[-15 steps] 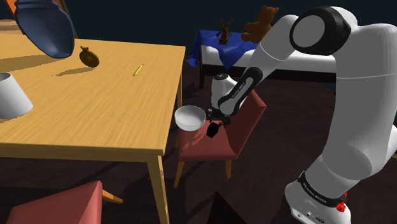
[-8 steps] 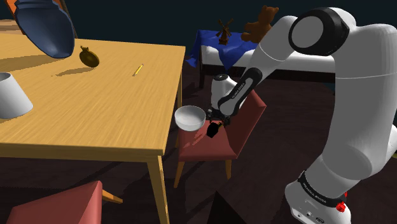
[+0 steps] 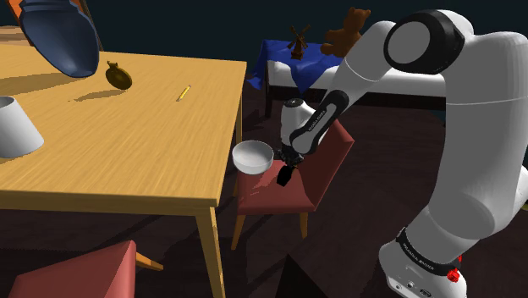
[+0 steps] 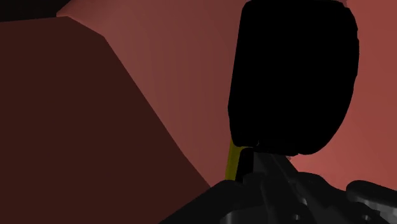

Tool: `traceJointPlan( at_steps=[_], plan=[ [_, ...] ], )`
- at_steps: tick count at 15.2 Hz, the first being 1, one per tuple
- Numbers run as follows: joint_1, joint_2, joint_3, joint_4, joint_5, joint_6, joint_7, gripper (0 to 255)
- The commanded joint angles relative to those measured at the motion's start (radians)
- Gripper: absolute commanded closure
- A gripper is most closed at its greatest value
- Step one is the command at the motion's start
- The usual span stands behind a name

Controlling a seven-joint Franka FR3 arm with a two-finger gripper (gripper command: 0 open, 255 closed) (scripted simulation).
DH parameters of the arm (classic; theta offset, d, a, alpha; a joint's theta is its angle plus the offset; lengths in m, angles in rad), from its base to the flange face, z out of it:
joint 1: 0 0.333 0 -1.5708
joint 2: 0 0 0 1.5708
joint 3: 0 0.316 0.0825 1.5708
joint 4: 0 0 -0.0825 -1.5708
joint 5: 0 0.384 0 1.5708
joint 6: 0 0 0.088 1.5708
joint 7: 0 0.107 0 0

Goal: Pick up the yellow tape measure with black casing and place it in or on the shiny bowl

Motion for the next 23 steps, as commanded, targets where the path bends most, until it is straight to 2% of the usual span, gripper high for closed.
traceJointPlan(
  at_steps=[1,2,3,8,15,23],
  plan=[
    [0.0,0.0,0.0,0.0,0.0,0.0,0.0,255],
    [0.0,0.0,0.0,0.0,0.0,0.0,0.0,255],
    [0.0,0.0,0.0,0.0,0.0,0.0,0.0,0],
    [0.033,-0.152,0.033,-0.101,0.038,-0.032,0.074,0],
    [0.053,-0.046,-0.011,-0.072,-0.017,0.045,0.116,0],
    [0.053,-0.046,-0.011,-0.072,-0.016,0.045,0.115,0]
  ],
)
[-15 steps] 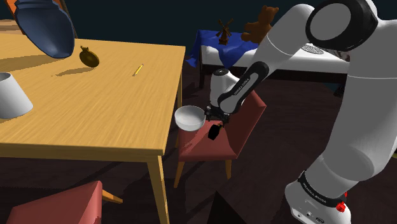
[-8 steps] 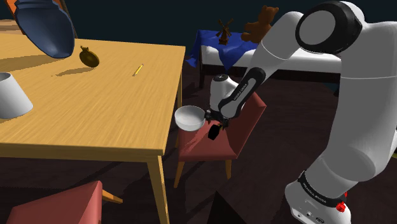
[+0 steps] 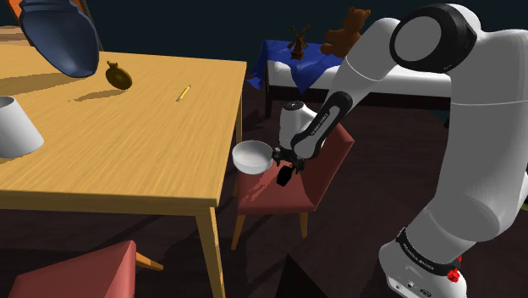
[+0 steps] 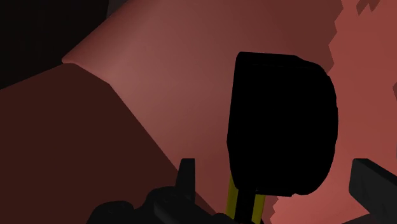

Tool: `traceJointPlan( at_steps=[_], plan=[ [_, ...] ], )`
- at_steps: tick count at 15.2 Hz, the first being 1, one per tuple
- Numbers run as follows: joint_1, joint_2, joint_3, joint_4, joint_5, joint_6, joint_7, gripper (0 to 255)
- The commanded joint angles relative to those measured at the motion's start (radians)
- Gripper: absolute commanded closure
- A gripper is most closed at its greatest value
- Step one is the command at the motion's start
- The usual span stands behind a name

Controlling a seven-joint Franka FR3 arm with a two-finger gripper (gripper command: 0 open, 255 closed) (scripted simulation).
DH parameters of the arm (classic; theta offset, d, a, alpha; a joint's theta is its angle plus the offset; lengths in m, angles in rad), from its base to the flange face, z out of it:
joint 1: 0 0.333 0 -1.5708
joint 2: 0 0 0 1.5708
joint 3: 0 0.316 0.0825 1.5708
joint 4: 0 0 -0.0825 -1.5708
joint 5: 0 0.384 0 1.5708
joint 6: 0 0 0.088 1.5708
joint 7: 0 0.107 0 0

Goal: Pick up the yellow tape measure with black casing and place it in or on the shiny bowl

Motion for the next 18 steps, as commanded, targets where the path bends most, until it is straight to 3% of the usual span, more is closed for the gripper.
traceJointPlan(
  at_steps=[1,10,18],
  plan=[
    [0.0,0.0,0.0,0.0,0.0,0.0,0.0,255],
    [0.0,0.0,0.0,0.0,0.0,0.0,0.0,255],
    [-0.033,-0.11,0.045,-0.027,0.06,-0.082,-0.058,255]
  ],
)
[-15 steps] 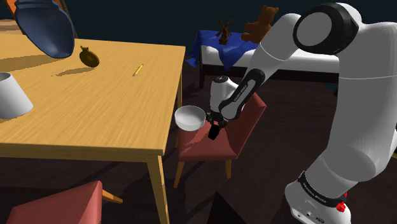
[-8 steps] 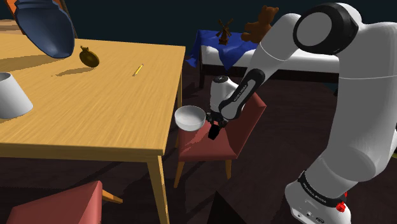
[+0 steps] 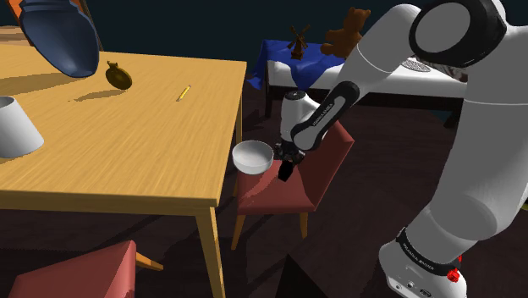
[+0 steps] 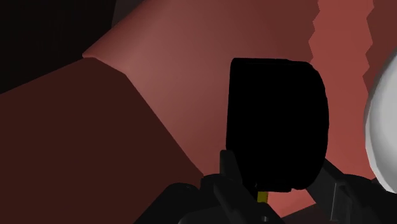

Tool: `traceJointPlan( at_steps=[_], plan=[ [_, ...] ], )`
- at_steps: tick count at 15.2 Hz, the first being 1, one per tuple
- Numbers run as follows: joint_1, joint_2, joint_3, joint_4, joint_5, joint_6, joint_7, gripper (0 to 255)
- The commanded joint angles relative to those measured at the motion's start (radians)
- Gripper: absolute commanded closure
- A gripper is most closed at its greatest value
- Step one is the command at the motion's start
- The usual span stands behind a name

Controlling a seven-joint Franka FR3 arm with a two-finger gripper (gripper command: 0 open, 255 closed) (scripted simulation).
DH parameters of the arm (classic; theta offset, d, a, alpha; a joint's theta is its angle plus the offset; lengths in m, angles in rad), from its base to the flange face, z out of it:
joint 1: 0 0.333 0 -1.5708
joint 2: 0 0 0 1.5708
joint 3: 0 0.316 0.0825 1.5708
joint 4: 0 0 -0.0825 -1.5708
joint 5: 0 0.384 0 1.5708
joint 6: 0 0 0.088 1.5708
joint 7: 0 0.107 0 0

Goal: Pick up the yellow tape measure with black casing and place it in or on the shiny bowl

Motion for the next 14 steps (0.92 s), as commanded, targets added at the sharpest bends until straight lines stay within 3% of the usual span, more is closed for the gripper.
traceJointPlan(
  at_steps=[1,14],
  plan=[
    [-0.007,-0.026,0.01,-0.004,0.016,-0.021,-0.015,255],
    [-0.035,-0.188,0.057,-0.012,0.121,-0.167,-0.109,255]
  ],
)
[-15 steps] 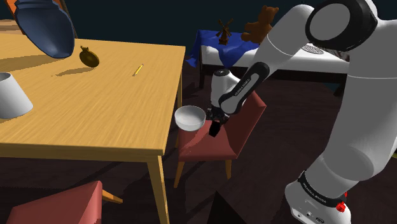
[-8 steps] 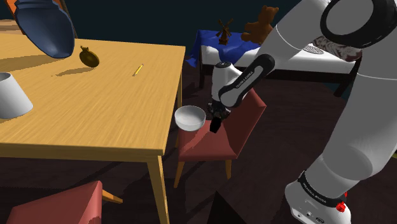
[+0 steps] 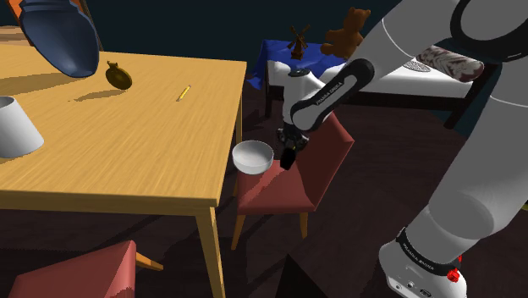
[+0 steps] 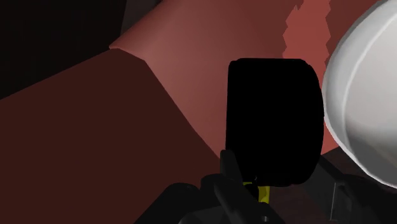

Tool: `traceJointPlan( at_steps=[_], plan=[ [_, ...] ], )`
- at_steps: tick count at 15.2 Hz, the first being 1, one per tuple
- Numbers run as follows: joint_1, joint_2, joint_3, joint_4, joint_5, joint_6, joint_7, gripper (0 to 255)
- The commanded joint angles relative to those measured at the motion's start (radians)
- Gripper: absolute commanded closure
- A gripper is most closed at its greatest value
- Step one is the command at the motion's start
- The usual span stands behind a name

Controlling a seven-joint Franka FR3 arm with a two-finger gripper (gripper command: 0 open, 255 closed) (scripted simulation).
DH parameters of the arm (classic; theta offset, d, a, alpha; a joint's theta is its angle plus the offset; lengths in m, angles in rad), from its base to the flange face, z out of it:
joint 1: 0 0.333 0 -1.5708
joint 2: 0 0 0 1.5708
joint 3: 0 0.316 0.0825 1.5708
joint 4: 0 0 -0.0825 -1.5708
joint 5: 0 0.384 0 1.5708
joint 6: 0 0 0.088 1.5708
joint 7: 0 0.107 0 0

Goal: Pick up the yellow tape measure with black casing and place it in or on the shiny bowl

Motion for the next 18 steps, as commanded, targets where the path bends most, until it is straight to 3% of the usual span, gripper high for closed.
traceJointPlan(
  at_steps=[1,9,18],
  plan=[
    [-0.002,-0.026,0.005,-0.002,0.015,-0.023,-0.013,255],
    [-0.005,-0.103,0.016,0.013,0.063,-0.111,-0.056,255],
    [0.079,0.154,0.05,0.423,0.031,-0.288,0.042,255]
  ],
)
